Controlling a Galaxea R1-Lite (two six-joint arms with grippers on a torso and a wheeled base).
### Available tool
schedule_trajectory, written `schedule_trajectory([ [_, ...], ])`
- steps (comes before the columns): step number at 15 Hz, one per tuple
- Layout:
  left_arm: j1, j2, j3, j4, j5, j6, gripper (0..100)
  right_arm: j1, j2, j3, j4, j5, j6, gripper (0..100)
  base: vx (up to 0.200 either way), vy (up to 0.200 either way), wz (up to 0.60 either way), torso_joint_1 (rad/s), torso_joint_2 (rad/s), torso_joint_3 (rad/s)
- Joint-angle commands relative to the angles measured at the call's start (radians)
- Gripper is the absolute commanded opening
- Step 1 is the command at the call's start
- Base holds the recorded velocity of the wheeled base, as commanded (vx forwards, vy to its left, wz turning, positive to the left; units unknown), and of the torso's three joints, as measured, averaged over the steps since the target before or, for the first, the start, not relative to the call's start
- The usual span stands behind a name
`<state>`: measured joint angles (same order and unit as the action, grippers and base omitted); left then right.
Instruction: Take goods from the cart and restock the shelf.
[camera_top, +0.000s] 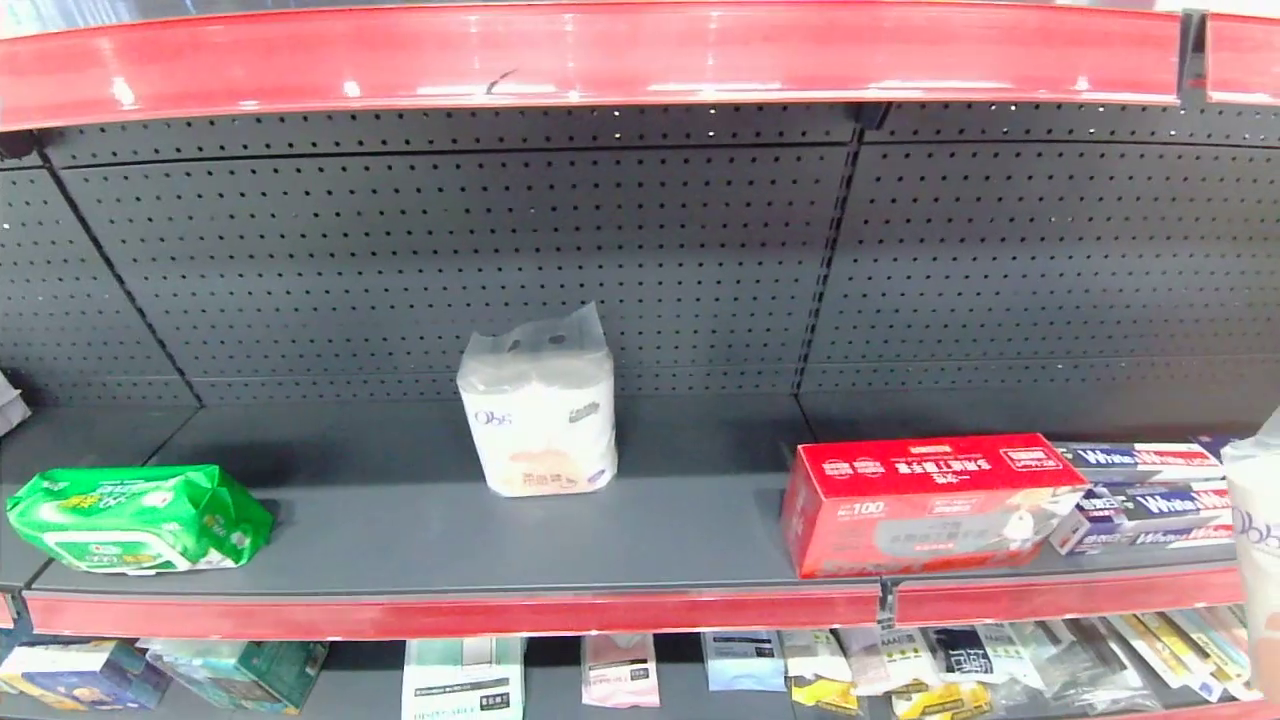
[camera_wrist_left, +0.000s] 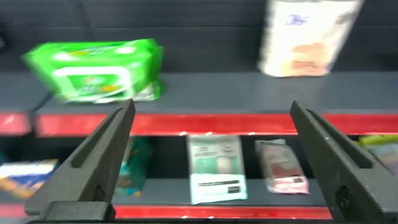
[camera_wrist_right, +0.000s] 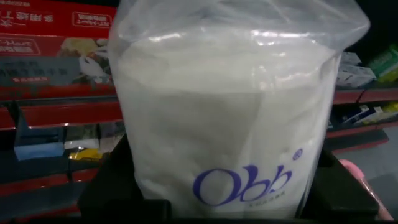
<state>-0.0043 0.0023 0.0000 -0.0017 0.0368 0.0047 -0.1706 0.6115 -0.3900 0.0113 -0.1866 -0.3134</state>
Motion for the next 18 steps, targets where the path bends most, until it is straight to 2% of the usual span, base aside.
schedule_trajectory([
  [1, 0.000, -0.001, 0.000, 0.000, 0.000, 0.001, 100, -0.006, -0.035, 0.005, -0.001, -0.002, 0.000, 0, 0.000, 0.000, 0.00, 0.000, 0.00, 0.000],
  [6, 0.000, -0.001, 0.000, 0.000, 0.000, 0.001, 100, -0.006, -0.068, 0.011, 0.004, -0.007, -0.001, 0, 0.000, 0.000, 0.00, 0.000, 0.00, 0.000],
  [11, 0.000, 0.004, -0.002, 0.000, -0.003, 0.005, 100, -0.049, -0.088, 0.068, -0.019, -0.008, 0.010, 0, 0.000, 0.000, 0.00, 0.000, 0.00, 0.000],
  [13, 0.000, 0.010, -0.003, 0.002, -0.035, 0.006, 100, -0.049, -0.082, 0.069, -0.068, -0.008, 0.027, 0, 0.000, 0.000, 0.00, 0.000, 0.00, 0.000],
  [14, -0.003, 0.031, -0.005, 0.002, -0.041, 0.018, 100, -0.050, -0.082, 0.060, -0.076, -0.011, 0.028, 0, 0.000, 0.000, 0.00, 0.000, 0.00, 0.000],
  [15, -0.003, 0.042, -0.035, 0.009, -0.046, 0.017, 100, -0.055, -0.084, 0.054, -0.074, -0.017, 0.028, 0, 0.000, 0.000, 0.00, 0.000, 0.00, 0.000],
  [16, -0.008, 0.225, -0.229, 0.045, -0.049, -0.014, 100, -0.076, -0.088, 0.062, -0.071, -0.039, 0.023, 0, 0.000, 0.000, 0.00, 0.000, 0.00, 0.000],
  [17, -0.011, 0.410, -0.371, 0.051, -0.048, -0.152, 100, -0.089, -0.093, 0.068, -0.063, -0.044, 0.025, 0, 0.000, 0.000, 0.00, 0.000, 0.00, 0.000],
  [18, -0.010, 0.516, -0.426, 0.039, -0.043, -0.173, 100, -0.095, -0.098, 0.071, -0.063, -0.045, 0.027, 0, 0.000, 0.000, 0.00, 0.000, 0.00, 0.000],
])
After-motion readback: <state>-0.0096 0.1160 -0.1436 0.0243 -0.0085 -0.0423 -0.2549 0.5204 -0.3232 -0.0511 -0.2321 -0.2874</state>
